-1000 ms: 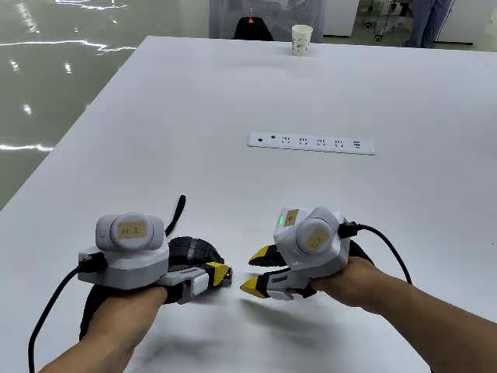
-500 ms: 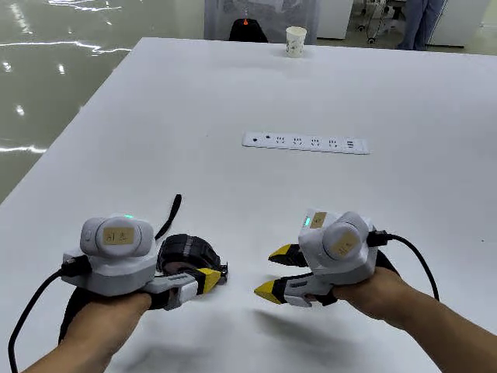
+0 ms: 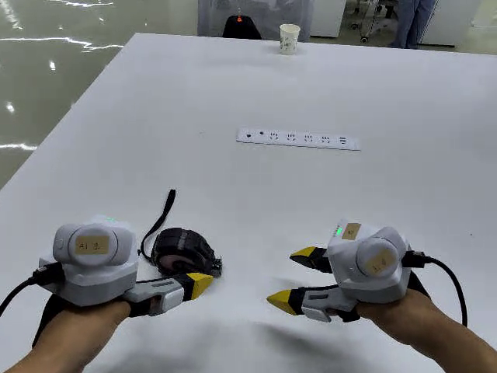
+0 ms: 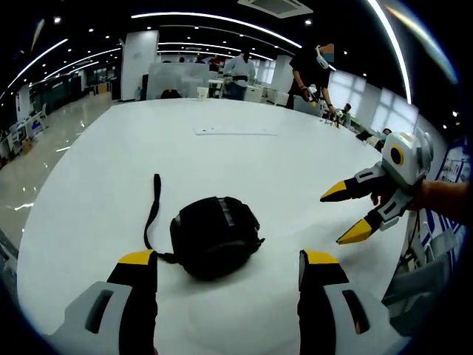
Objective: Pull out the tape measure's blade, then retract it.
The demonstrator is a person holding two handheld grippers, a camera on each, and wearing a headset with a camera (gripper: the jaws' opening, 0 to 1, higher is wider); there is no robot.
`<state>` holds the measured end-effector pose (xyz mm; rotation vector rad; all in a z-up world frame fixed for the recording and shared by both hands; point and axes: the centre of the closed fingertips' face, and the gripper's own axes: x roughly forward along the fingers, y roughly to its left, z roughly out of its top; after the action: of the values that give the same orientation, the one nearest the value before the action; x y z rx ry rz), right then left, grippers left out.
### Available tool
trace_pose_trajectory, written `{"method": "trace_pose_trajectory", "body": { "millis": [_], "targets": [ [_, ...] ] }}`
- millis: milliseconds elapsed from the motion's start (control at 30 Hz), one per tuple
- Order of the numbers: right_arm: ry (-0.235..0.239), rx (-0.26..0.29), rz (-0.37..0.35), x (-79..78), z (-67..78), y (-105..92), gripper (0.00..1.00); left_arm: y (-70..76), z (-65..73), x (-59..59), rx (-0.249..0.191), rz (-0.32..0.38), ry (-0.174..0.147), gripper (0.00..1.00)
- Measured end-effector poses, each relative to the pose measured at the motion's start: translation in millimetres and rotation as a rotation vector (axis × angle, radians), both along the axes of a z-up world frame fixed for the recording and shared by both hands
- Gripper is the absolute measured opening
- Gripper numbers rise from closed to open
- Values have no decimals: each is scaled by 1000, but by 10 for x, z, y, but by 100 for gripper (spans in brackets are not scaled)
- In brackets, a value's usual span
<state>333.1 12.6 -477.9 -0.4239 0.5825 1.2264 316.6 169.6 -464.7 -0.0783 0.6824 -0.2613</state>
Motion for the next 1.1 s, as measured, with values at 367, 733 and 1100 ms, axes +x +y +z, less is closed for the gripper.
{"method": "trace_pose_trajectory", "body": {
  "millis": [367,733,1100],
  "targets": [
    [-5,30,-72,-55,56,-233,50,-38,42,-93,-2,-42,-26,77],
    [-12,67,-129,-201,95,-433,60,-147,116,-255,7,-126,-72,84],
    [-28,114,-181,-308,136,-553,77,-145,160,-391,21,-174,-116,90]
  ]
}}
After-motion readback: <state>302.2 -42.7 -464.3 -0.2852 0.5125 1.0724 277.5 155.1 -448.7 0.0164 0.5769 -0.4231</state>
